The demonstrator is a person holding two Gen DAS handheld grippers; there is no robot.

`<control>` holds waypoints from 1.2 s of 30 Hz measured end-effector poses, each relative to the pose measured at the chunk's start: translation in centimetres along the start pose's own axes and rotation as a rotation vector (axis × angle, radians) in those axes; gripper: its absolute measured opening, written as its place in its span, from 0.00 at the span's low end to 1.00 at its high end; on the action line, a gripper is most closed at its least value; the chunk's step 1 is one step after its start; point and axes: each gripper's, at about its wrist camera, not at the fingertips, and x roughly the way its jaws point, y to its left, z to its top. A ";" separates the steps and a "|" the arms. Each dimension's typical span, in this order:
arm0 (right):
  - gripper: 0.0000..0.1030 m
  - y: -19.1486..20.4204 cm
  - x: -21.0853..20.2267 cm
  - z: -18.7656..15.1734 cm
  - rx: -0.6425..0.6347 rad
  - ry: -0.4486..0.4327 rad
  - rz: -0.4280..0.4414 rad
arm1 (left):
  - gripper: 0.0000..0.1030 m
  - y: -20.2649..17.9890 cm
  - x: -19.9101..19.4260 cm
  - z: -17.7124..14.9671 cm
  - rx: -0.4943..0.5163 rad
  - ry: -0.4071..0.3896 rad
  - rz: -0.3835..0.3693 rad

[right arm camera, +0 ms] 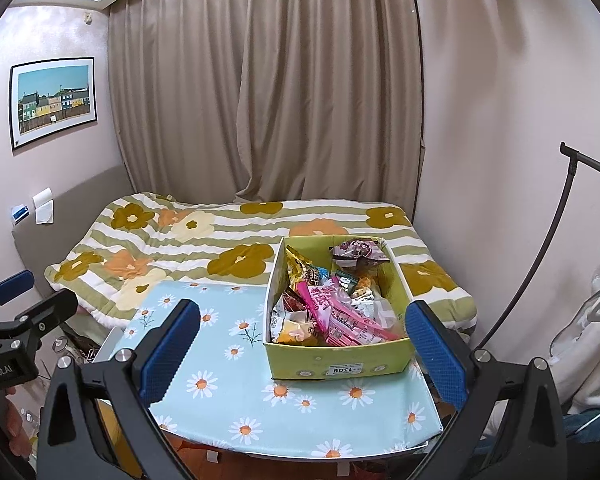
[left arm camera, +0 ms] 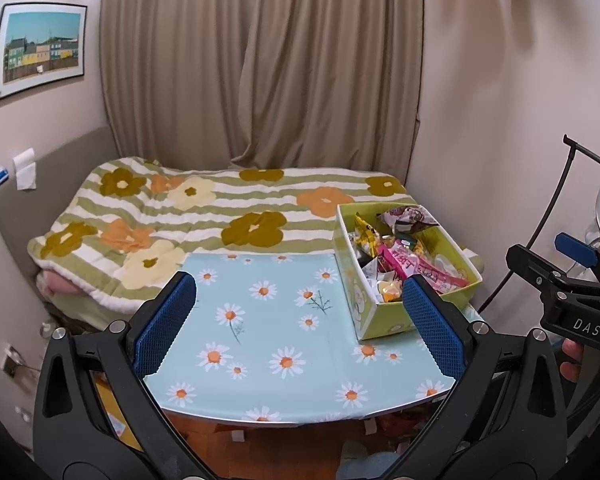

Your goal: Organize snacks

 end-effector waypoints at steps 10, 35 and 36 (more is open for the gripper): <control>0.99 0.5 -0.2 -0.1 0.000 0.003 0.004 | 0.99 0.0 -0.6 -0.3 0.004 0.005 0.006; 0.99 1.9 -0.9 -0.4 0.009 -0.003 0.001 | 0.99 0.8 -1.7 -1.0 0.013 -0.025 0.051; 0.99 1.9 -0.9 -0.4 0.009 -0.003 0.001 | 0.99 0.8 -1.7 -1.1 0.016 -0.027 0.056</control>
